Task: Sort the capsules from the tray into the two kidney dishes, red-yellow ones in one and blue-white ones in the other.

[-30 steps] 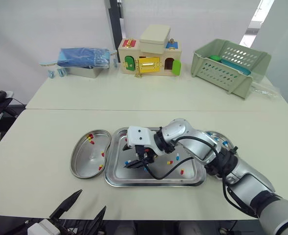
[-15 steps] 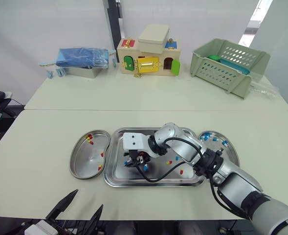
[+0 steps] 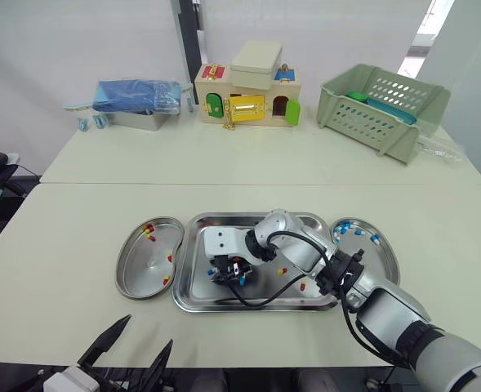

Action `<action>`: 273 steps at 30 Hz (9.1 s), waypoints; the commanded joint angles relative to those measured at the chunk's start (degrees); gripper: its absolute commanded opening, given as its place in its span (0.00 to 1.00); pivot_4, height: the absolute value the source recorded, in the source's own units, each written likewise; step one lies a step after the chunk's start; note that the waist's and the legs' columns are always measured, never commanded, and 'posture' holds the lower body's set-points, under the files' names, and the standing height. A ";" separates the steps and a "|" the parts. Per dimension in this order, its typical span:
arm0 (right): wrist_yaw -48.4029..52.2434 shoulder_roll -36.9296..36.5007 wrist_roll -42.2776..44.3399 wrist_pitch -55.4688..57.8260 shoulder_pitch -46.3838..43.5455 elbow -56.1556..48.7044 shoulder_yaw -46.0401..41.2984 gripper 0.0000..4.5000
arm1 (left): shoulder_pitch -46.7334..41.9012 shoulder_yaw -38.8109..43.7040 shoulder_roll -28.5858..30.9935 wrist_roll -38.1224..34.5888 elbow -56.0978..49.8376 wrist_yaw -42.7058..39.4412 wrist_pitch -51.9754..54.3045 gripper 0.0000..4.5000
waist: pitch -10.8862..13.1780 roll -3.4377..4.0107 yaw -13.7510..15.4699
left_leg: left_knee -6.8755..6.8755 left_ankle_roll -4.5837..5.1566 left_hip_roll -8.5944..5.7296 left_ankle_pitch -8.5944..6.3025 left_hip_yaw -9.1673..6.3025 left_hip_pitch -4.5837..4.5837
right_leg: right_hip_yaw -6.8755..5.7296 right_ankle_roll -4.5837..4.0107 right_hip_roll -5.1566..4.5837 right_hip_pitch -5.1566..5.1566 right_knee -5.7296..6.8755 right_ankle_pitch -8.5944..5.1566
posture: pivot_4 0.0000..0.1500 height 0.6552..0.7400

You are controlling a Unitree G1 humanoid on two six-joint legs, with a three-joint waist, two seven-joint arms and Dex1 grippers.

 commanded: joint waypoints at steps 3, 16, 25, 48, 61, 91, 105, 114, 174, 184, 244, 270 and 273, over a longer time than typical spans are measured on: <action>1.40 0.68 -1.08 -0.72 0.19 -0.49 0.25 0.20 | 0.30 0.00 0.38 0.22 -1.07 1.07 -0.56 1.00 | 0.00 0.00 0.00 | 0.00 0.00 0.00 0.00 0.00 0.00 | 0.00 0.00 0.00 0.00 0.00 0.00 | 1.00 1.00; 3.04 0.00 3.89 1.70 2.52 -6.80 -5.03 0.00 | 0.56 -0.72 1.79 0.42 -2.44 0.88 0.12 1.00 | 0.00 0.00 0.07 | -0.01 0.00 0.00 0.00 -0.01 0.00 | 0.00 0.00 0.00 0.00 0.00 0.00 | 1.00 1.00; 5.49 -17.75 15.26 12.72 13.04 -32.70 -22.18 0.00 | -1.87 -3.33 9.57 -0.54 -2.01 -7.21 -1.64 1.00 | 0.02 0.03 1.22 | -0.01 0.00 -0.02 0.00 -0.02 -0.12 | -0.06 -0.01 -0.01 0.14 -0.07 0.00 | 1.00 1.00; 4.25 -50.09 24.69 9.05 48.00 -35.45 -55.93 0.08 | -8.04 -4.57 16.31 -3.95 -0.99 -14.71 0.88 1.00 | 0.07 0.08 1.26 | 0.10 0.01 0.00 0.00 0.15 -0.28 | 0.00 0.00 -0.02 0.31 -0.05 0.00 | 1.00 1.00; 5.59 -51.88 27.00 6.77 48.79 -32.21 -58.33 0.85 | -6.15 -3.73 15.67 -3.31 -2.63 -12.08 2.00 1.00 | 0.08 0.06 1.42 | 0.10 0.01 0.01 0.00 0.09 -0.23 | -0.06 0.00 -0.02 0.44 -0.10 0.00 | 1.00 1.00; 13.25 -50.92 30.00 -10.49 62.52 -15.83 -74.71 1.00 | -22.50 30.44 45.53 -7.78 22.14 -12.40 40.93 1.00 | 0.22 0.03 0.88 | -0.05 0.01 0.03 -0.01 0.14 0.27 | -0.03 -0.02 0.00 0.81 -0.12 -0.04 | 1.00 1.00; 12.61 -48.42 31.72 -10.65 66.66 -18.76 -75.92 1.00 | -27.55 25.42 45.92 -0.49 22.92 -16.00 40.23 1.00 | 0.25 0.05 0.94 | -0.08 0.01 0.05 0.00 0.14 0.27 | -0.03 -0.03 0.00 0.80 -0.11 -0.03 | 1.00 1.00; 5.76 -33.14 39.83 -9.37 81.77 -45.56 -76.21 1.00 | -40.07 14.74 48.66 0.54 21.29 -17.65 45.59 1.00 | 0.26 0.04 1.58 | -0.09 0.00 0.05 0.00 0.03 0.23 | -0.12 -0.02 0.01 0.81 -0.10 -0.04 | 1.00 1.00; -19.30 -19.92 27.98 -22.12 96.79 -61.85 -51.84 1.00 | -100.09 -38.86 23.42 35.15 52.40 -35.37 36.73 0.37 | 0.24 0.00 0.49 | 0.14 0.00 0.03 0.02 -0.10 0.24 | -0.13 -0.01 0.12 0.81 0.08 -0.04 | 1.00 1.00; -19.38 -19.99 28.05 -22.75 97.86 -61.73 -51.88 1.00 | -98.44 -38.90 23.48 35.47 49.86 -35.58 36.44 0.01 | 0.16 0.07 0.54 | 0.16 0.00 0.03 0.02 -0.09 0.26 | -0.13 -0.01 0.12 0.85 0.08 -0.04 | 1.00 1.00; -10.64 -31.64 34.43 -17.01 87.08 -58.78 -55.88 1.00 | -71.84 -16.70 49.00 12.08 15.16 -26.27 69.96 0.99 | 0.20 0.01 1.01 | 0.15 0.01 0.07 0.01 -0.06 0.23 | -0.12 -0.02 0.12 0.82 0.08 -0.04 | 1.00 1.00; 3.79 -51.21 40.32 -2.30 81.17 -32.62 -82.19 1.00 | -41.60 23.80 50.43 7.22 34.10 -31.25 47.57 0.99 | 0.22 -0.04 0.53 | 0.06 0.02 0.09 0.00 0.07 0.27 | -0.06 -0.03 0.07 0.82 -0.01 -0.03 | 1.00 1.00; 5.46 -52.79 37.05 -4.41 78.27 -27.23 -79.96 1.00 | -39.26 24.25 49.72 8.00 36.63 -30.03 44.61 0.99 | 0.22 -0.04 0.53 | 0.04 0.02 0.09 0.00 0.09 0.28 | -0.04 -0.03 0.07 0.82 -0.01 -0.03 | 1.00 1.00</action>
